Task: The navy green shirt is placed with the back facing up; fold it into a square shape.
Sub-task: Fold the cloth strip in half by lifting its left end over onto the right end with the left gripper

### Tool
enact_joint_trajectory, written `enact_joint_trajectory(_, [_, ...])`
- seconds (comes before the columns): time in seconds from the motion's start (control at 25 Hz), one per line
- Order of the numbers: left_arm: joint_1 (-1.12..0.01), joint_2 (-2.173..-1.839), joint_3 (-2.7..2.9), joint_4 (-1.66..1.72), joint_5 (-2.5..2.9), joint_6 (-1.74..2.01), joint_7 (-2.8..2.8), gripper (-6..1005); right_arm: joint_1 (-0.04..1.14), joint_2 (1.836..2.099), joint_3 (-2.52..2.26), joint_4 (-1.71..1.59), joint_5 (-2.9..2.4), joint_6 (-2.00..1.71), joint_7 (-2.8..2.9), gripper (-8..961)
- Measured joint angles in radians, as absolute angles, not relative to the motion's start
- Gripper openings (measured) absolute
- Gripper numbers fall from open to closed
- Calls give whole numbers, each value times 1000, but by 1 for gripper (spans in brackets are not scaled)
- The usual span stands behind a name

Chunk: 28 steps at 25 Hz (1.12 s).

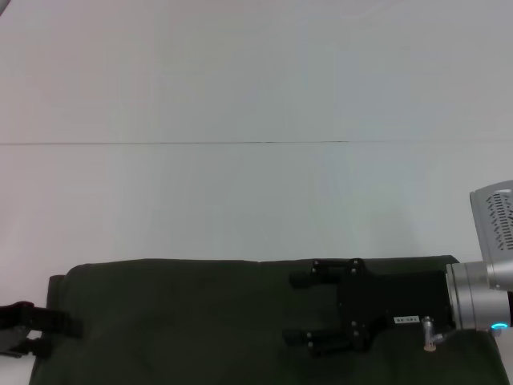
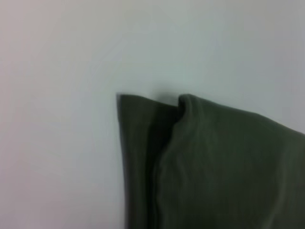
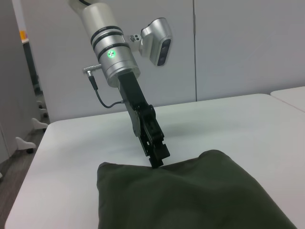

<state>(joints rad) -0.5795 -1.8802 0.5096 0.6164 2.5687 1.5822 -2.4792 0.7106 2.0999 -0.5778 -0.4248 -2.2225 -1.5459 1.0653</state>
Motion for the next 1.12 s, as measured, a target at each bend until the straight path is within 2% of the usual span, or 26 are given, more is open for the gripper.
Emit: enact_joint_trajectory(1.12, [-570, -1882, 528, 647, 2594, 1496, -2471, 716, 701, 2097, -595, -425, -2199, -1537, 1062, 867])
